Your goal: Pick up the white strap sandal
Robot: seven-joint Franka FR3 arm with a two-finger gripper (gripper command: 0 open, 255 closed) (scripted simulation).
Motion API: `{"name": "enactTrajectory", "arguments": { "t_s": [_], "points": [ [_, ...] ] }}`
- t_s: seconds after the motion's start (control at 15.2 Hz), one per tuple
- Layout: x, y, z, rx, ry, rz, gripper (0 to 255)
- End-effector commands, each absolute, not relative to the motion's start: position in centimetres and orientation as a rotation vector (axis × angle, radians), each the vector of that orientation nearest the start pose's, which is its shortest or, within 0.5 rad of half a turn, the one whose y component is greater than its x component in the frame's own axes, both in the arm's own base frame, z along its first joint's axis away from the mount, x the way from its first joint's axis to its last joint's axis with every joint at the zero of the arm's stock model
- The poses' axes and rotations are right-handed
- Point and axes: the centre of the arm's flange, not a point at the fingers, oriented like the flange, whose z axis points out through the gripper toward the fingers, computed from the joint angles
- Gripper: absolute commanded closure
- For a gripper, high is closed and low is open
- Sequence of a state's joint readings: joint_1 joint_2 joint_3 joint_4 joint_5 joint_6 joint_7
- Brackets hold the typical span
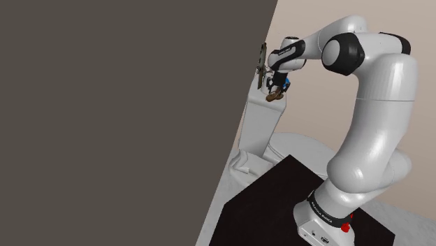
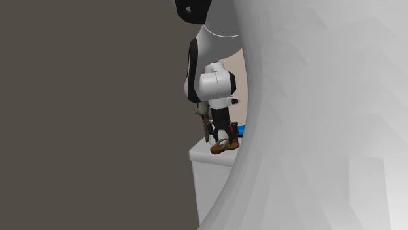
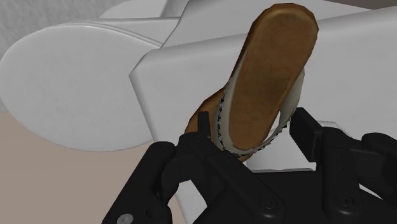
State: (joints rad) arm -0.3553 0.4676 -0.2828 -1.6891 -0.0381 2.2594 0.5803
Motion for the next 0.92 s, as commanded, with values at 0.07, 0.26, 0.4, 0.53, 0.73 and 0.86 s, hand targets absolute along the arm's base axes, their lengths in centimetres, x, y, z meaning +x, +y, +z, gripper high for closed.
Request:
{"name": "enactTrajectory", "arguments": {
  "t_s": [0.07, 0.26, 0.4, 0.53, 0.73, 0.86],
  "points": [
    [55.8, -38.8, 36.2, -2.756, 1.805, -0.189, 255],
    [55.8, -38.8, 37.8, -2.756, 1.805, -0.189, 255],
    [55.8, -38.8, 38.8, -2.756, 1.805, -0.189, 255],
    [55.8, -38.8, 39.9, -2.756, 1.805, -0.189, 255],
    [55.8, -38.8, 41.5, -2.756, 1.805, -0.189, 255],
    [55.8, -38.8, 42.1, -2.756, 1.805, -0.189, 255]
  ]
}}
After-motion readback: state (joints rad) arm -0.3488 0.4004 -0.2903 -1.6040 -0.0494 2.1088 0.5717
